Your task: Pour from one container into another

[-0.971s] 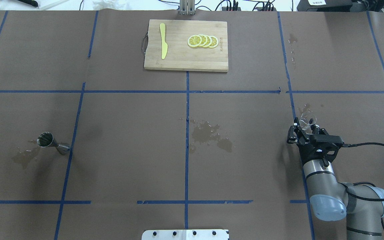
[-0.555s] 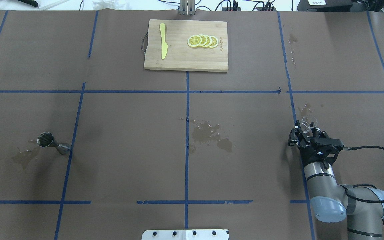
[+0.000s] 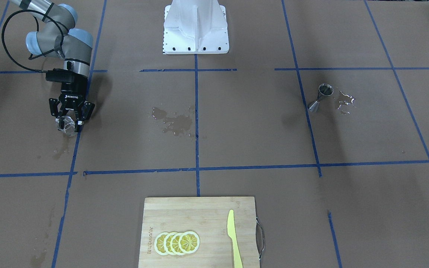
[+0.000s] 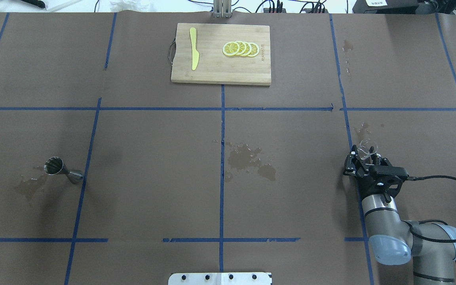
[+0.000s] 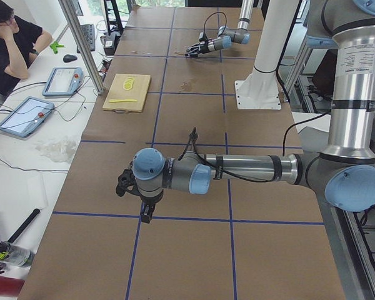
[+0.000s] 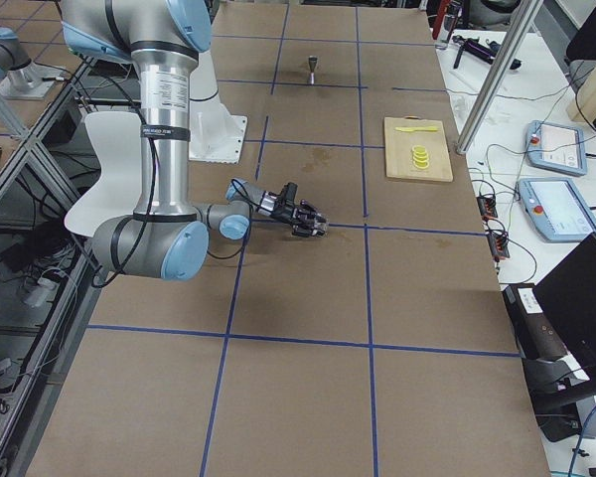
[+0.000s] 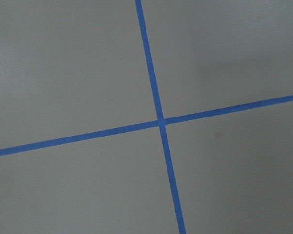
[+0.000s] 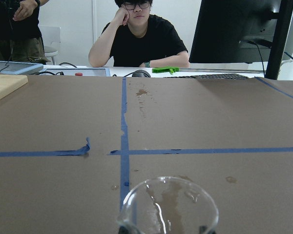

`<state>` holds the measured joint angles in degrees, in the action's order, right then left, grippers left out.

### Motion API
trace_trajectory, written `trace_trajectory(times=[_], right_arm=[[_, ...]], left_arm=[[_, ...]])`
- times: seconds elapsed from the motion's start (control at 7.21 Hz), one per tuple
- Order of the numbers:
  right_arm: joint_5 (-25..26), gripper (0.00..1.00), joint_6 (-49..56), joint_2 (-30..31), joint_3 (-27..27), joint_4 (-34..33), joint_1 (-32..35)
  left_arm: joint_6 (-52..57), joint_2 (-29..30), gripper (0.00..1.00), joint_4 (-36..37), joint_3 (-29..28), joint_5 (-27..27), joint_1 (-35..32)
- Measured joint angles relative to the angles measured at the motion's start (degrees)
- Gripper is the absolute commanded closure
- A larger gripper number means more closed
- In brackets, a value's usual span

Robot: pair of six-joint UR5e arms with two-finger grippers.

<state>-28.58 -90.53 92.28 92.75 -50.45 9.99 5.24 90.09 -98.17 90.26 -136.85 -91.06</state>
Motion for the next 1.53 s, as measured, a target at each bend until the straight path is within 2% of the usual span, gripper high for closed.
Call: trace_trajectory(times=[0.14,0.28,0.42,1.11,1.53], right_arm=[[0.0,0.43,-0.1,0.0,0.0,0.0,0.0],[0.0,0.11,-0.1,0.0,0.0,0.0,0.0],[0.0,0.0,-0.1,0.0,-0.1,0.0,0.0],[0.6,0.0,-0.4,0.0,0.1,0.0,0.1],[3.9,0.0,0.8,0.9,2.6,0.0,0.3]], left_arm=[[0.0,0.0,0.0,0.0,0.0,0.0,0.0],[0.0,0.0,0.0,0.0,0.0,0.0,0.0],[-0.1,0.0,0.0,0.0,0.0,0.0,0.0],[0.0,0.0,0.0,0.0,0.1,0.0,0.0],[0.0,0.1,0.0,0.0,0.1,-0.1,0.0]])
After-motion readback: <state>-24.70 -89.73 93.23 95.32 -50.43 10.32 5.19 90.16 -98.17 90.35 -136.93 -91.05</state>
